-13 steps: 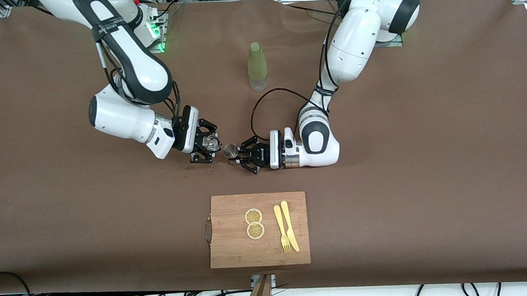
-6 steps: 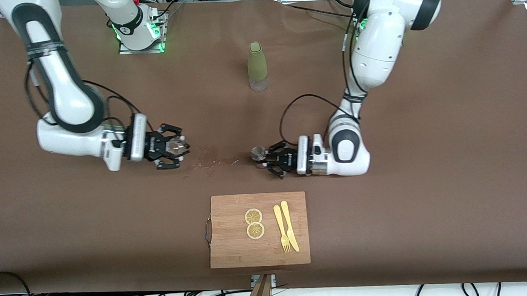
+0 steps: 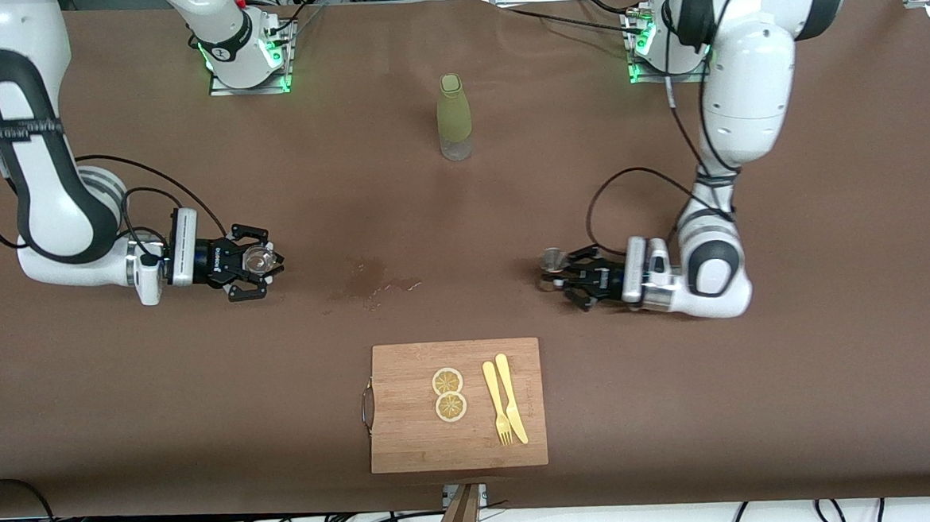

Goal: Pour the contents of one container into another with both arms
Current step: 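Move the glass cup and jigger apart back toward their spots, then lower the glass cup and jigger onto the table with both grippers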

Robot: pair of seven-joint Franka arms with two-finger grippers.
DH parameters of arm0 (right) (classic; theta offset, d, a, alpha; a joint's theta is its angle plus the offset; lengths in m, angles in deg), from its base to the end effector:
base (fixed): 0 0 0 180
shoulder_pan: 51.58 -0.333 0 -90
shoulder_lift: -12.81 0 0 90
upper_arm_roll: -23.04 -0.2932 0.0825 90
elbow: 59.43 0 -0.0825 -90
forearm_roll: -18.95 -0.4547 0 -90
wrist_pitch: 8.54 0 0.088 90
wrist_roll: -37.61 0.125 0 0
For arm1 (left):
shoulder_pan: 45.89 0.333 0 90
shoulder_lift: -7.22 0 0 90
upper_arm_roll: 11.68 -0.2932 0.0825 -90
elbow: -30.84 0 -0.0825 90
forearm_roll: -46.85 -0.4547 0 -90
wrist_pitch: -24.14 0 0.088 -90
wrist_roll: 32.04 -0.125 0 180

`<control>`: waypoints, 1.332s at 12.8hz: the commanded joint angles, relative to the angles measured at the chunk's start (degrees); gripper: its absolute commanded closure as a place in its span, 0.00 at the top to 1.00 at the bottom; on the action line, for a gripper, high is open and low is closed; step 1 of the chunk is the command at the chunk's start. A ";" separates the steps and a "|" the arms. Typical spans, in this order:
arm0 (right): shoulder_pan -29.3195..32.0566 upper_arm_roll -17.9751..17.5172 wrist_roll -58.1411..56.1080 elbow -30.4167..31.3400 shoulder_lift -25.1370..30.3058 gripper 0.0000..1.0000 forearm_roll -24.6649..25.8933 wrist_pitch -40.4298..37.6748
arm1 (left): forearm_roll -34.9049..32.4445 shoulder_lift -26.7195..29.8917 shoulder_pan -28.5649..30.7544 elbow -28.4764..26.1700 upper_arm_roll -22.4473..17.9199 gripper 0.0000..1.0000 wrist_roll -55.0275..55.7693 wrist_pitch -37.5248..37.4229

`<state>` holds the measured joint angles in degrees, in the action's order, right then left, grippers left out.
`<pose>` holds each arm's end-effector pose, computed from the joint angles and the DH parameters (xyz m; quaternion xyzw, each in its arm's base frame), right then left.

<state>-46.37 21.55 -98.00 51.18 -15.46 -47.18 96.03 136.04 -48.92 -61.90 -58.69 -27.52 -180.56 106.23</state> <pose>0.6242 0.0503 0.1509 -0.5867 -0.6114 -0.3539 0.3958 0.6437 -0.1485 0.0283 0.4552 -0.5953 0.4283 0.5050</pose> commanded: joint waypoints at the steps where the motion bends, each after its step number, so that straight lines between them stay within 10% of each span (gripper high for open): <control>1: 2.43 1.22 -6.67 -0.48 -4.76 0.15 -1.29 -3.58 | -6.47 2.44 4.75 -2.67 -1.82 0.00 -4.40 -5.61; 17: 7.10 3.68 -23.74 -5.13 -21.47 0.17 -6.56 -9.82 | -20.03 -4.58 25.86 -2.06 -9.65 0.00 -23.21 -17.76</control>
<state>-39.71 25.35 -118.40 48.52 -34.62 -53.03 88.12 118.32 -52.15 -36.04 -60.55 -36.50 -191.21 89.82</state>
